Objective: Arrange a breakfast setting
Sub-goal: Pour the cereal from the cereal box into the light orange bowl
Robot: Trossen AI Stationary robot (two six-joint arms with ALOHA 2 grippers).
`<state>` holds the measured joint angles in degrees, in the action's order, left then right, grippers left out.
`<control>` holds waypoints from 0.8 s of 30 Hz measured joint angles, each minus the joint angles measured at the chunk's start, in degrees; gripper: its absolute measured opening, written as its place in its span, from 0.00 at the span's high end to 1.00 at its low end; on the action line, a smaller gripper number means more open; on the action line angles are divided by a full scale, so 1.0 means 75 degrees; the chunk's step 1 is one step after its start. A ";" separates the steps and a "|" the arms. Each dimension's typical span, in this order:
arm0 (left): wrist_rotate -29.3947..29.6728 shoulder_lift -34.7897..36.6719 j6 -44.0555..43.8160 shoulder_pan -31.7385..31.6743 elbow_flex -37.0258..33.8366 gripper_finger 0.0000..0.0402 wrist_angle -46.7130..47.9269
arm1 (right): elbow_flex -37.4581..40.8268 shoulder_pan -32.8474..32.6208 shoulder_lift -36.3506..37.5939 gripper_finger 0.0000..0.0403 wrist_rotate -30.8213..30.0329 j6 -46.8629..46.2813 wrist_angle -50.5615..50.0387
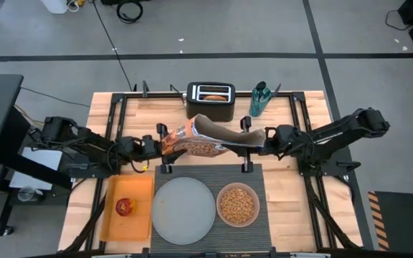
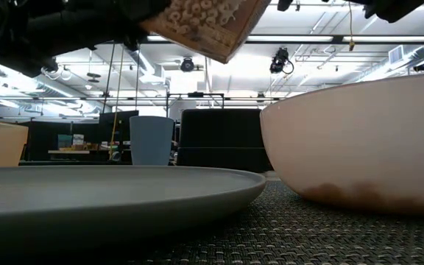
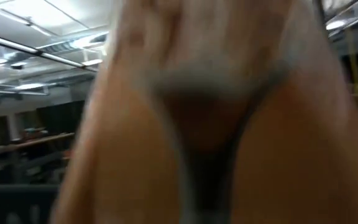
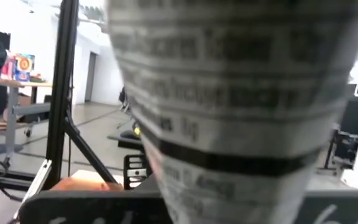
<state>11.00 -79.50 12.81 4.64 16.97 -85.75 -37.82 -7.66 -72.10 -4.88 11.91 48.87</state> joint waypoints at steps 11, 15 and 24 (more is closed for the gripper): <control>0.0921 0.1125 0.0779 0.0360 0.0000 0.22 0.1592 | 0.0043 -0.0082 0.1115 0.93 -0.0542 -0.0276 -0.2178; 0.0941 0.1800 0.0347 0.0351 0.0008 0.22 0.2514 | 0.0024 -0.0099 0.1298 0.91 -0.0539 -0.0439 -0.2808; 0.0969 0.2151 0.0034 0.0356 0.1269 0.22 0.5686 | 0.0028 -0.0096 0.1093 0.94 -0.0358 -0.0654 -0.3524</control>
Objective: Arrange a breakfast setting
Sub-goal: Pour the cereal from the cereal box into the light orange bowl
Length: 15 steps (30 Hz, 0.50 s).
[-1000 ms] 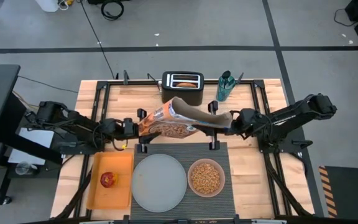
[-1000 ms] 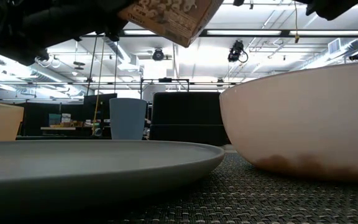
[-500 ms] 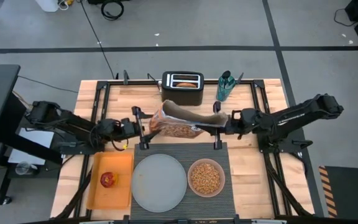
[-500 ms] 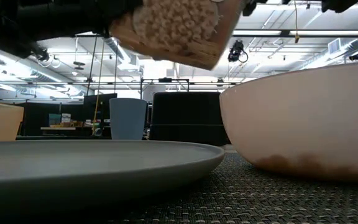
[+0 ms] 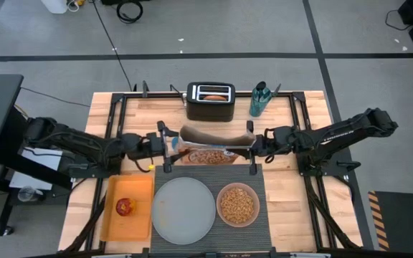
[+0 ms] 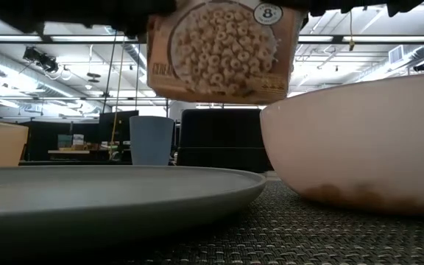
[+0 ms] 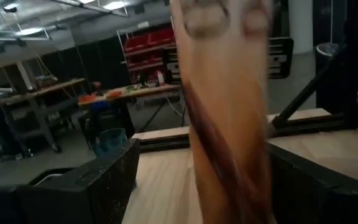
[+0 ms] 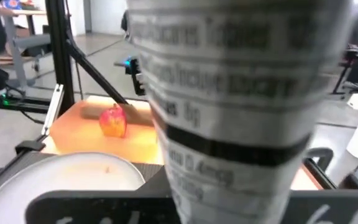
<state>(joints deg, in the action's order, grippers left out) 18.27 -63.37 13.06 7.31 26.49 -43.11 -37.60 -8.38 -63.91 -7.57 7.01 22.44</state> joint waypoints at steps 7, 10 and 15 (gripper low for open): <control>-0.0360 -0.0038 -0.0274 -0.0017 0.0940 0.26 0.1258 | -0.0003 -0.0001 -0.0089 0.92 0.0128 -0.0082 0.0006; -0.0371 -0.0061 -0.0318 -0.0015 0.0999 0.34 0.1471 | -0.0003 -0.0001 -0.0089 0.92 0.0203 -0.0081 0.0049; -0.0280 -0.0065 -0.0462 -0.0013 0.0999 0.55 0.1594 | -0.0003 0.0003 -0.0089 0.91 0.0189 -0.0076 0.0031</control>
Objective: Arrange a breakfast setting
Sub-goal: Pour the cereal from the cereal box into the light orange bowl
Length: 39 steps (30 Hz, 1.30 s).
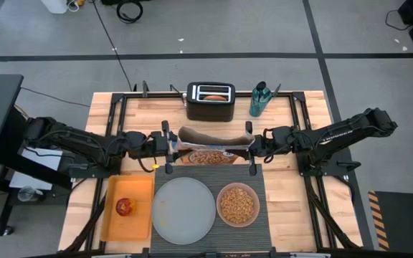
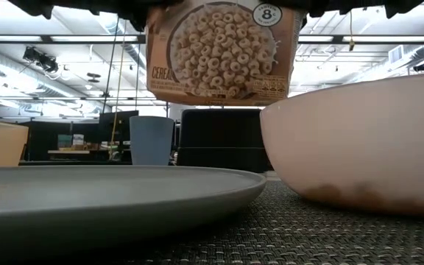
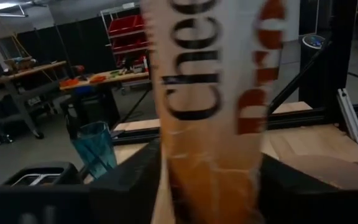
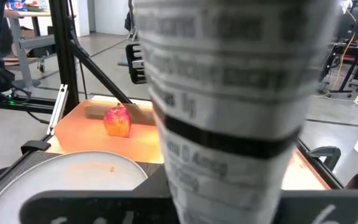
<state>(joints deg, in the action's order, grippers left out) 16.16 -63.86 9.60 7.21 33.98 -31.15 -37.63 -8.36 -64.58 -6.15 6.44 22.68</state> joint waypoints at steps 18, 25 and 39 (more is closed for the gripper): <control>0.0636 0.1188 -0.0135 0.0321 -0.0017 0.98 0.1363 | -0.0006 -0.0584 0.1804 0.49 -0.1202 0.0242 -0.1049; 0.2861 0.2679 0.0247 0.0866 -0.0017 0.97 0.2204 | 0.0275 -0.1175 0.2687 0.45 -0.1359 -0.0428 -0.1616; 0.6294 0.4622 -0.0048 0.1707 -0.1296 0.97 0.2854 | 0.1177 -0.1986 0.2766 0.46 -0.2457 -0.0644 -0.1008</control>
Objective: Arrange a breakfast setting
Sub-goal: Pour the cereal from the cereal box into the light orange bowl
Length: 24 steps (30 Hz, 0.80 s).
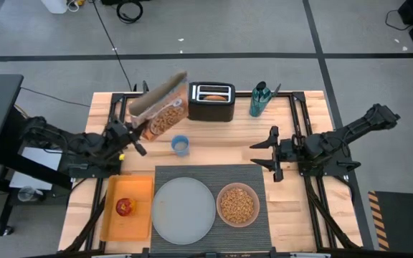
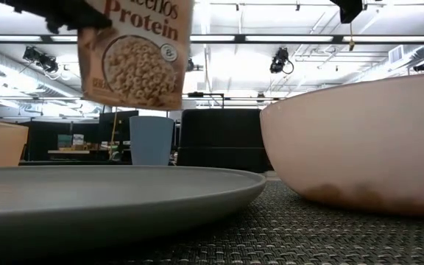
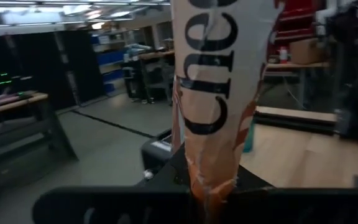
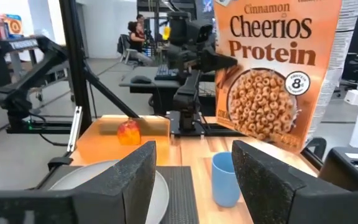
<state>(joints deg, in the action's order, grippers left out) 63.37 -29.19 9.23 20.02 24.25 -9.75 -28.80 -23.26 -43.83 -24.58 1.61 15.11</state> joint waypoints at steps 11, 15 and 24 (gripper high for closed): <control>0.2924 0.0674 0.0256 0.0538 -0.0683 0.97 0.0154 | 0.0003 -0.0182 -0.0166 0.46 0.0000 -0.0003 0.0317; 0.3443 0.0703 0.0137 0.0382 -0.1096 0.97 0.0193 | 0.0003 -0.0182 -0.0444 0.46 0.0004 0.0000 0.0445; 0.2820 0.1615 -0.0639 -0.0644 -0.1440 0.97 0.0180 | 0.0009 -0.0182 -0.0772 0.46 0.0070 0.0105 0.0816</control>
<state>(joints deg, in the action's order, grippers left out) 84.52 -17.08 4.44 15.18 13.45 -8.39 -28.73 -24.62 -49.63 -24.05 2.39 21.23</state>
